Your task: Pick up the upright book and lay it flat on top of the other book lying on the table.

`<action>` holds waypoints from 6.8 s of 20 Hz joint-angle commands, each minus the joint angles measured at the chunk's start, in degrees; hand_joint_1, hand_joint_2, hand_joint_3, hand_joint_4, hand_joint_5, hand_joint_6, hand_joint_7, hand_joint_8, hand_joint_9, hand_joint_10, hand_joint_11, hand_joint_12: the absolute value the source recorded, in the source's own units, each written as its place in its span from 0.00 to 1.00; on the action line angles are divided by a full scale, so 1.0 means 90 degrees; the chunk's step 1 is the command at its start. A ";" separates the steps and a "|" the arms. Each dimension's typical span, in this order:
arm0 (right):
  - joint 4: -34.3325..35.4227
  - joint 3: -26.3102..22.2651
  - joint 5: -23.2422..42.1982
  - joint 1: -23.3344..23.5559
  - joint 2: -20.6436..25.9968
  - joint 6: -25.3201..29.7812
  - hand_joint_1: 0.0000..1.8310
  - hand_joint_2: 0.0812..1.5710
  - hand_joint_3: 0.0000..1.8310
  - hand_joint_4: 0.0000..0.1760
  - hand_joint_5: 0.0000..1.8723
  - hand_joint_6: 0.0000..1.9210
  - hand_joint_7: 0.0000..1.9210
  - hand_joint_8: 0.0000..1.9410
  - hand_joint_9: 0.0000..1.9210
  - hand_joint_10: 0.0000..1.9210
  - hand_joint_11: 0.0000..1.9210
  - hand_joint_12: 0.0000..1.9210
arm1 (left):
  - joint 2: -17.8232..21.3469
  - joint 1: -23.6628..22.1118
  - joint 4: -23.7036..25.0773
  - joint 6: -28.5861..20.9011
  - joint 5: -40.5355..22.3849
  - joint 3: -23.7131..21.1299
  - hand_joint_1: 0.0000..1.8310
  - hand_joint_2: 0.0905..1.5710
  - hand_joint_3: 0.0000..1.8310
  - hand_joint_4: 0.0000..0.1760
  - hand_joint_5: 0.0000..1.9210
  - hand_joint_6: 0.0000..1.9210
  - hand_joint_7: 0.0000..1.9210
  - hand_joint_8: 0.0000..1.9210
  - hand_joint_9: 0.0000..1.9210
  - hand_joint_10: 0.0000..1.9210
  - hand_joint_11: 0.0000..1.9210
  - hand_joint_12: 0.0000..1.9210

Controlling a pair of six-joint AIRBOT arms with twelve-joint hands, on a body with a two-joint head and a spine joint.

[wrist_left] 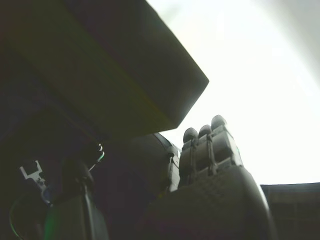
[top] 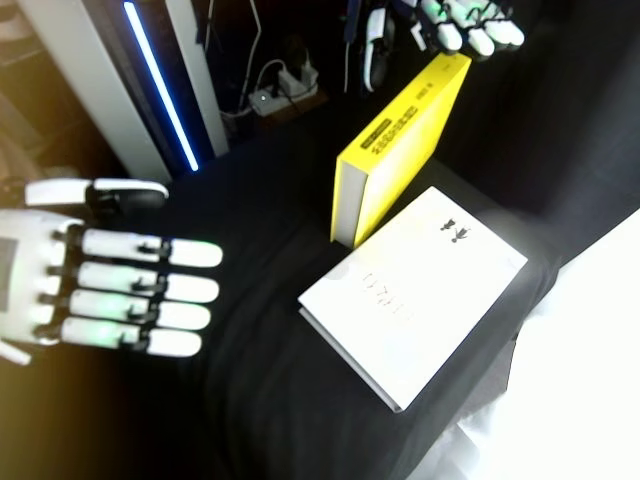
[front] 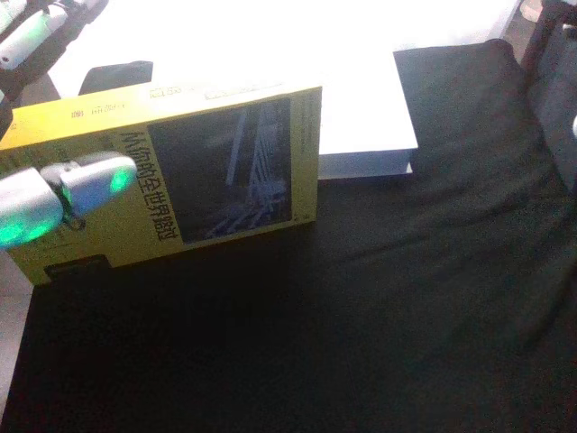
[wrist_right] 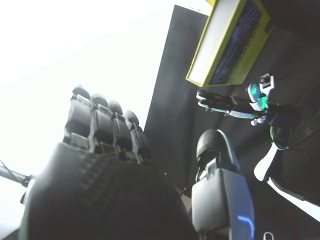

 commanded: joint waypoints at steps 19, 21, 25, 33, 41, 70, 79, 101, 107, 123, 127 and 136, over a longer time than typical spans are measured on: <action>0.0195 0.0024 0.0722 0.0069 -0.0069 0.0010 0.26 0.81 0.02 0.00 0.00 0.00 0.00 0.00 0.00 0.00 0.01 0.00 | -0.0235 -0.0007 -0.0846 0.0008 0.0214 0.0356 0.40 0.71 0.01 0.00 0.13 0.01 0.26 0.02 0.28 0.08 0.03 0.74; 0.0194 0.0019 0.0722 0.0068 -0.0079 0.0010 0.26 0.81 0.02 0.00 0.00 0.00 0.00 0.00 0.00 0.00 0.00 0.00 | -0.0269 -0.0008 -0.0847 0.0008 0.0300 0.0378 0.51 0.73 0.00 0.00 0.34 0.01 0.50 0.03 0.47 0.20 0.23 0.79; 0.0196 0.0008 0.0723 0.0067 -0.0087 0.0011 0.32 0.83 0.01 0.00 0.00 0.00 0.00 0.00 0.00 0.00 0.00 0.00 | -0.0239 0.0031 -0.0733 0.0008 0.0095 0.0277 0.67 0.77 0.00 0.00 0.36 0.60 0.46 0.74 0.57 0.68 0.54 0.80; 0.0221 0.0003 0.0722 0.0065 -0.0106 0.0014 0.35 0.84 0.01 0.00 0.00 0.00 0.00 0.00 0.00 0.00 0.00 0.00 | 0.0403 0.0579 0.0283 0.0008 -0.1748 -0.0529 0.68 0.74 0.00 0.00 0.38 0.59 0.51 0.64 0.58 0.46 0.53 0.66; 0.0097 0.0009 0.0813 0.0242 -0.0192 0.0014 0.38 0.81 0.00 0.00 0.00 0.00 0.00 0.00 0.00 0.00 0.00 0.00 | 0.0365 0.0425 0.0840 0.0605 -0.2351 -0.0495 0.67 0.77 0.00 0.00 0.33 0.67 0.48 0.67 0.57 0.39 0.51 0.61; -0.1475 0.0998 -0.0202 0.2317 -0.1847 0.0349 0.68 0.77 0.00 0.00 0.36 0.62 0.44 0.75 0.53 0.83 0.54 0.95 | -0.1093 -0.1707 0.1786 0.0705 -0.0510 0.0347 0.67 0.76 0.00 0.00 0.35 0.66 0.48 0.67 0.51 0.52 0.40 0.76; -0.1381 0.1032 -0.0191 0.2532 -0.1779 0.0339 0.66 0.79 0.00 0.00 0.32 0.68 0.43 0.78 0.55 0.81 0.53 0.95 | -0.0885 -0.1430 0.1595 0.0813 -0.0864 0.0227 0.43 0.56 0.00 1.00 0.00 0.00 0.00 0.00 0.00 0.00 0.00 0.00; -0.1408 0.1329 -0.1229 0.4163 -0.1481 -0.0992 0.59 0.81 0.00 0.00 0.36 0.76 0.68 1.00 0.80 1.00 0.85 1.00 | -0.0607 0.0154 0.0542 0.0813 -0.1384 -0.0177 0.37 0.60 0.00 0.96 0.00 0.00 0.00 0.00 0.00 0.00 0.00 0.00; -0.1719 0.1385 -0.1826 0.4472 -0.1672 -0.2062 0.80 0.76 0.00 0.00 0.27 0.71 0.41 0.60 0.45 0.70 0.35 0.95 | -0.0766 0.0152 0.0596 0.0813 -0.1419 -0.0010 0.34 0.60 0.00 1.00 0.00 0.00 0.00 0.00 0.00 0.00 0.00 0.00; -0.1755 0.2193 -0.2353 0.2796 -0.2762 -0.1188 0.74 0.75 0.00 0.00 0.32 0.71 0.47 0.56 0.44 0.71 0.40 0.78 | -0.0697 0.0229 0.0545 0.0813 -0.1526 -0.0043 0.31 0.64 0.01 0.93 0.00 0.00 0.00 0.00 0.00 0.00 0.00 0.00; -0.1657 0.2519 -0.2717 0.2784 -0.2935 -0.1188 0.74 0.74 0.00 0.00 0.34 0.70 0.47 0.56 0.45 0.71 0.43 0.77 | -0.0699 0.0232 0.0539 0.0813 -0.1528 -0.0042 0.31 0.64 0.00 0.99 0.00 0.00 0.00 0.00 0.00 0.00 0.00 0.00; -0.1546 0.3179 -0.3408 0.2787 -0.3170 -0.1187 0.81 0.74 0.00 0.00 0.32 0.69 0.46 0.55 0.46 0.65 0.35 0.91 | -0.0716 0.0234 0.0539 0.0438 -0.1526 -0.0008 0.33 0.65 0.00 1.00 0.00 0.00 0.00 0.00 0.00 0.00 0.00 0.00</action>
